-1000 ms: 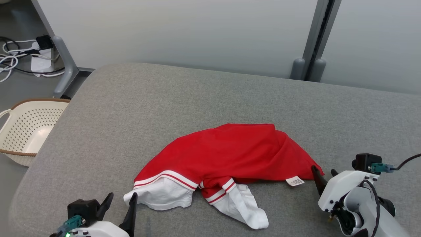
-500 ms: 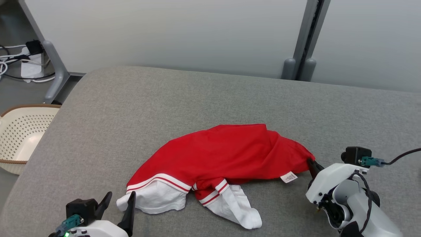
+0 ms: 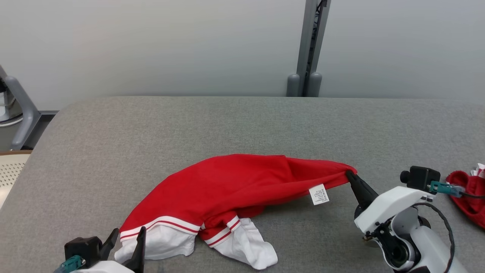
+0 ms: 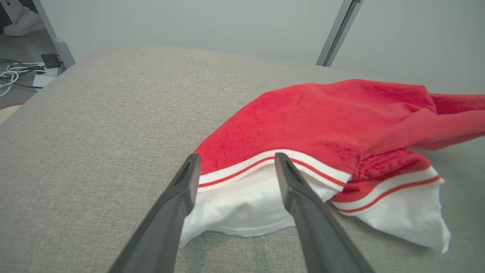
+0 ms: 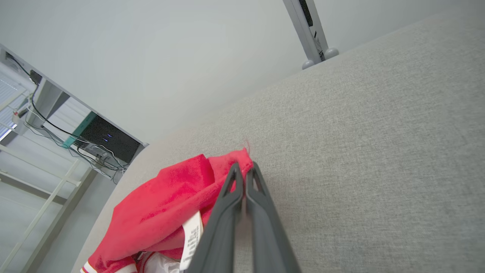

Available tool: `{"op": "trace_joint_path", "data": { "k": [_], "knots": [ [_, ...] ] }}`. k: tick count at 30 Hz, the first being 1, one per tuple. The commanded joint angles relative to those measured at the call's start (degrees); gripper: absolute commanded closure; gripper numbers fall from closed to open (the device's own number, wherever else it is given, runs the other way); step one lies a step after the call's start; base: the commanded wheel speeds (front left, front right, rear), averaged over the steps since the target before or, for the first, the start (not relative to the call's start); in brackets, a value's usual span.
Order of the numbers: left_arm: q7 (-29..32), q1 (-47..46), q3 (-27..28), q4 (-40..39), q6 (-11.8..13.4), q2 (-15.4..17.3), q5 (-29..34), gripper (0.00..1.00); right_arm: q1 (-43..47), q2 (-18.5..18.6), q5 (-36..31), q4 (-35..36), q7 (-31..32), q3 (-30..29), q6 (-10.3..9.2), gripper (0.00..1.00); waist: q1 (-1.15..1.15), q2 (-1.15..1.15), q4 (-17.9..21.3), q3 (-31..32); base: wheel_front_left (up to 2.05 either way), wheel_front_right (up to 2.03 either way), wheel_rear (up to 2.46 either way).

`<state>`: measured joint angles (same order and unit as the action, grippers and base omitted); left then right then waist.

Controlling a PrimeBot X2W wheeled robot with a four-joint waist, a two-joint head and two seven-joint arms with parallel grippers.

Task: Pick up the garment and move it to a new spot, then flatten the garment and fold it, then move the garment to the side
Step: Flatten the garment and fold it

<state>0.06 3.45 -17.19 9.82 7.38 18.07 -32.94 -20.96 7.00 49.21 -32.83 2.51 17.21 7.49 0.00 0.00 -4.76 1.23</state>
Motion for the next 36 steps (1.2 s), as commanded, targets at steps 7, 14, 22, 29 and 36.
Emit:
{"op": "trace_joint_path", "data": {
  "k": [7, 14, 22, 29, 36],
  "knots": [
    [-0.4, 1.4, 0.5, 0.7, 0.2, 0.6, -1.0, 0.00, 9.5, 2.9, -0.9, 10.0, 4.6, -3.4, 0.02, 1.00, 0.00, 0.00, 2.9, 0.0, 0.00, 0.00, 0.00],
    [-0.2, 0.9, 0.3, 1.1, 0.2, 0.7, -1.3, 0.00, 15.3, 1.6, -5.7, 8.8, 5.5, -6.8, 0.02, 1.00, 0.00, 0.00, 3.8, -0.4, 0.00, 0.00, 0.00],
    [0.1, 0.3, 0.0, 1.4, 0.3, 0.7, -1.4, 0.00, 15.1, -0.6, -10.0, 3.3, 2.5, -7.3, 0.02, 0.00, 0.00, 0.00, 4.3, -0.3, 0.00, 0.00, 0.00],
    [-1.9, 0.8, 0.7, 0.4, 1.1, 0.8, -1.2, 0.00, 13.6, -0.2, -13.7, 5.4, -2.7, -10.2, 0.02, 0.00, 0.00, 0.00, 4.8, 0.5, 0.00, 0.00, 0.00],
    [-5.9, 1.9, 2.3, -2.6, 2.6, 1.0, -0.3, 0.00, 13.4, -0.6, -19.0, 13.0, -10.2, -12.1, 0.02, 0.00, 0.00, 0.00, 5.3, 1.5, 0.00, 0.00, 0.00]
  ]
}}
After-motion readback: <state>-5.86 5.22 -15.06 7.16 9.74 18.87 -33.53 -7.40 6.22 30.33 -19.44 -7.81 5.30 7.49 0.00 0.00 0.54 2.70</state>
